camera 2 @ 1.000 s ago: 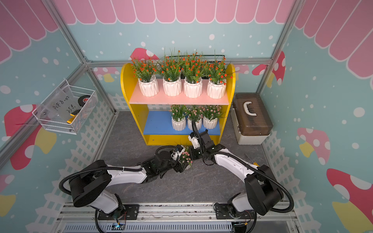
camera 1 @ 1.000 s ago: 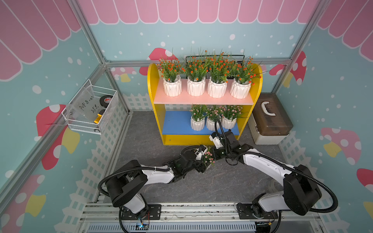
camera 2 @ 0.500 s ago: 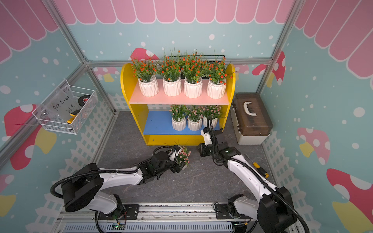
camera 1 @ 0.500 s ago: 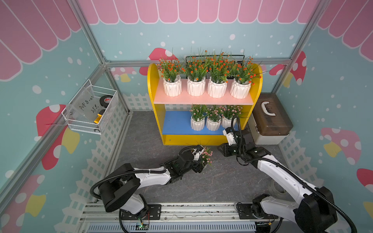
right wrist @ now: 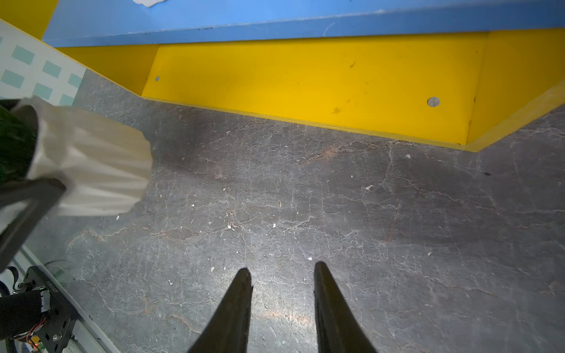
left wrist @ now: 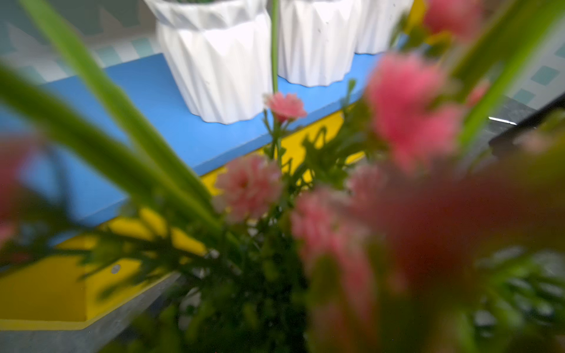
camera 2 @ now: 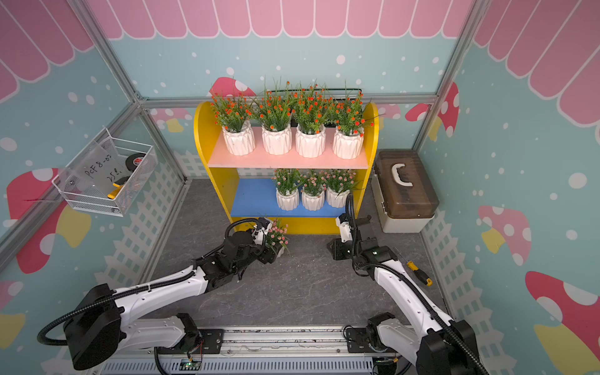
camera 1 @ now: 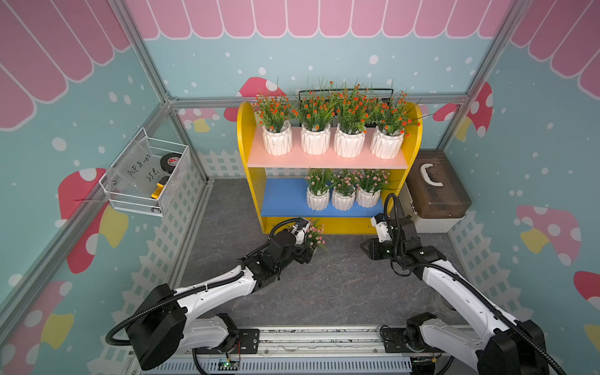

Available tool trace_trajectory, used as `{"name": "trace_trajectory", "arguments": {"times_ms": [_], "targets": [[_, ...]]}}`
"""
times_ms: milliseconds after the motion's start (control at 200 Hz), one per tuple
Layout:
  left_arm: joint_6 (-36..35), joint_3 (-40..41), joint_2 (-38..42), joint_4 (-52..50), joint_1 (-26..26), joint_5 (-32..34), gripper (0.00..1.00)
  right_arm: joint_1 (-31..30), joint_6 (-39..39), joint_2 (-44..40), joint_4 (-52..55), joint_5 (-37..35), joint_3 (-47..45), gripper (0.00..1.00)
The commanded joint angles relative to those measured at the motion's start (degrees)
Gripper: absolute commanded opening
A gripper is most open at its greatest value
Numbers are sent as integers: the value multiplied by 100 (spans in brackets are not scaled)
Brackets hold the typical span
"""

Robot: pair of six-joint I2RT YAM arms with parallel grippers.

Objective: Place the baby's breath potted plants on the rack by color
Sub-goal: Pick up the baby's breath potted plant from the center of the board, then place the baby's breath potted plant on the rack.

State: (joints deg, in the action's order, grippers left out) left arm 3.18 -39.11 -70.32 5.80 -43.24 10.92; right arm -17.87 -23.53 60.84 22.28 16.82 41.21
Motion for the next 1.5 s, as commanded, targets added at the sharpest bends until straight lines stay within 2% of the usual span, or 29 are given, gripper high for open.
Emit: {"name": "trace_trajectory", "arguments": {"times_ms": [0, 290, 725, 1081, 1496], "targets": [[-28, -446, 370, -161, 254, 178, 43, 47, 138, -107, 49, 67, -97, 34], [51, -993, 425, -563, 1068, -34, 44, 55, 151, -139, 44, 129, -122, 34], [149, -2153, -647, -581, 1855, -548, 43, 58, 173, -291, 171, 123, -143, 34], [109, -3003, -1580, -508, 2127, -538, 42, 56, 173, -432, 233, 89, -243, 35], [24, -3397, -2241, -333, 2145, -345, 42, 55, 200, -468, 241, -3, -307, 36]]}}
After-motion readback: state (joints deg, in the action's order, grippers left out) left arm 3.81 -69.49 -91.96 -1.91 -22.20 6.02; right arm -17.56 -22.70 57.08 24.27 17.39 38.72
